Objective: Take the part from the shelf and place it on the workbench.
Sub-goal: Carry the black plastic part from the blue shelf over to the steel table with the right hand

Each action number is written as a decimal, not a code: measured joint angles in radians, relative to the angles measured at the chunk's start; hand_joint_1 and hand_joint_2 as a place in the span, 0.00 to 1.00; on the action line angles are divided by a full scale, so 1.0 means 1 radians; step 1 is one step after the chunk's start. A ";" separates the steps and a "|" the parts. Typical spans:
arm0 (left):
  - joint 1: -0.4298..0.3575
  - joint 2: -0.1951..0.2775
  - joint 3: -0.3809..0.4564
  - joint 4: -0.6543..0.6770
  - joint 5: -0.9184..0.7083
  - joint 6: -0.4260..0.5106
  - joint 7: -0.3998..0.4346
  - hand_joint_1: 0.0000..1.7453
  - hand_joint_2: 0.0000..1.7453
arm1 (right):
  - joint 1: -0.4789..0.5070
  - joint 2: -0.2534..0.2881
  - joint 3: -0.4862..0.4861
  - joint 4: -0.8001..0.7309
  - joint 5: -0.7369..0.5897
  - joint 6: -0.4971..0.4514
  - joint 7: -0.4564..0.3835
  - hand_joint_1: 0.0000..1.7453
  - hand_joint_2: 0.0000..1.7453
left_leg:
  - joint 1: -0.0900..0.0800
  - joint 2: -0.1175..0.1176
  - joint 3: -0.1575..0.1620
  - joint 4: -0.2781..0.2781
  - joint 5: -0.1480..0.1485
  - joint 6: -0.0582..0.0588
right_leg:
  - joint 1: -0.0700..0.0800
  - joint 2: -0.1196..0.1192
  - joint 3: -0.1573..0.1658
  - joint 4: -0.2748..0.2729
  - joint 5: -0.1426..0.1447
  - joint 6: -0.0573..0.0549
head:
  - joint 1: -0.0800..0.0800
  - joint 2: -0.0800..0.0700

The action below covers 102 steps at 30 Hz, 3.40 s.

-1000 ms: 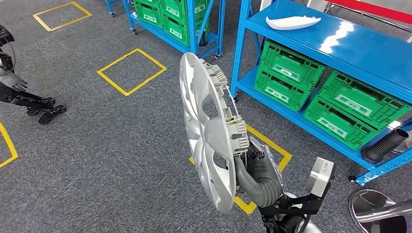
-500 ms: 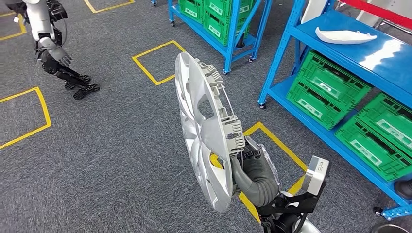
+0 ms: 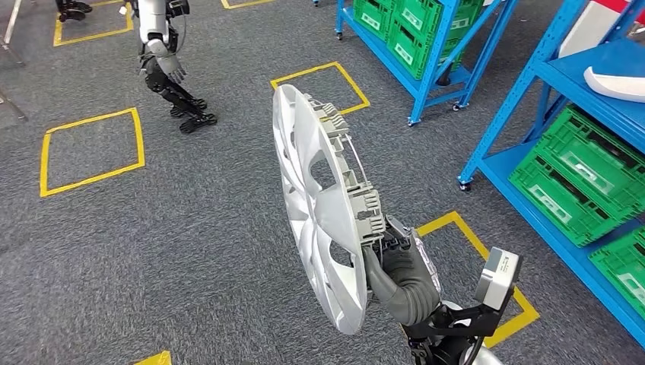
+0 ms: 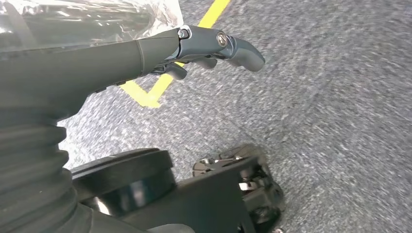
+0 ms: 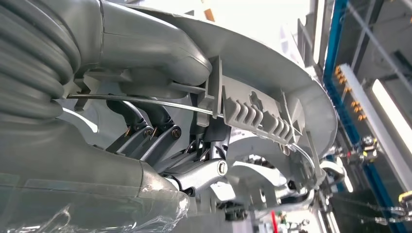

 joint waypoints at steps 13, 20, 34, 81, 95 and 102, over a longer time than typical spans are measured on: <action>-0.010 0.001 0.000 0.001 0.003 0.000 0.002 0.00 1.00 | -0.013 0.002 0.001 0.000 0.000 0.003 0.006 1.00 1.00 | -0.003 0.168 0.011 -0.021 0.018 0.009 | 0.006 -0.171 0.049 -0.013 -0.032 0.031 | -0.009 0.000; -0.013 0.001 0.000 0.003 0.006 0.000 0.003 0.00 1.00 | -0.023 0.001 0.001 0.002 0.000 0.005 0.010 1.00 1.00 | -0.003 0.084 0.017 -0.029 0.019 0.039 | 0.004 -0.049 -0.087 0.255 -0.151 0.033 | 0.007 0.000; -0.017 0.001 0.000 0.004 0.016 0.001 0.006 0.00 1.00 | -0.037 0.005 0.009 0.012 -0.002 0.013 0.014 1.00 1.00 | 0.002 0.093 -0.088 0.175 -0.075 -0.017 | 0.002 -0.061 0.024 -0.018 -0.001 -0.004 | -0.011 0.000; -0.015 0.010 0.000 0.003 0.025 0.036 0.019 0.00 1.00 | -0.040 0.007 0.017 0.031 -0.025 0.027 0.011 1.00 1.00 | -0.004 0.093 0.007 -0.019 0.020 0.044 | 0.011 -0.048 -0.092 0.259 -0.149 0.038 | 0.011 0.000; -0.016 0.010 -0.001 0.003 0.035 0.043 0.019 0.00 1.00 | -0.042 0.007 0.020 0.034 -0.033 0.034 0.012 1.00 1.00 | 0.003 0.088 -0.093 0.174 -0.073 -0.008 | 0.010 -0.049 0.013 -0.020 0.009 0.000 | 0.001 0.000; -0.017 0.010 -0.001 0.003 0.042 0.042 0.020 0.00 1.00 | -0.046 0.009 0.023 0.035 -0.033 0.037 0.012 1.00 1.00 | 0.008 0.170 0.003 -0.003 0.023 -0.012 | 0.011 -0.137 0.032 -0.015 -0.014 0.024 | -0.001 0.000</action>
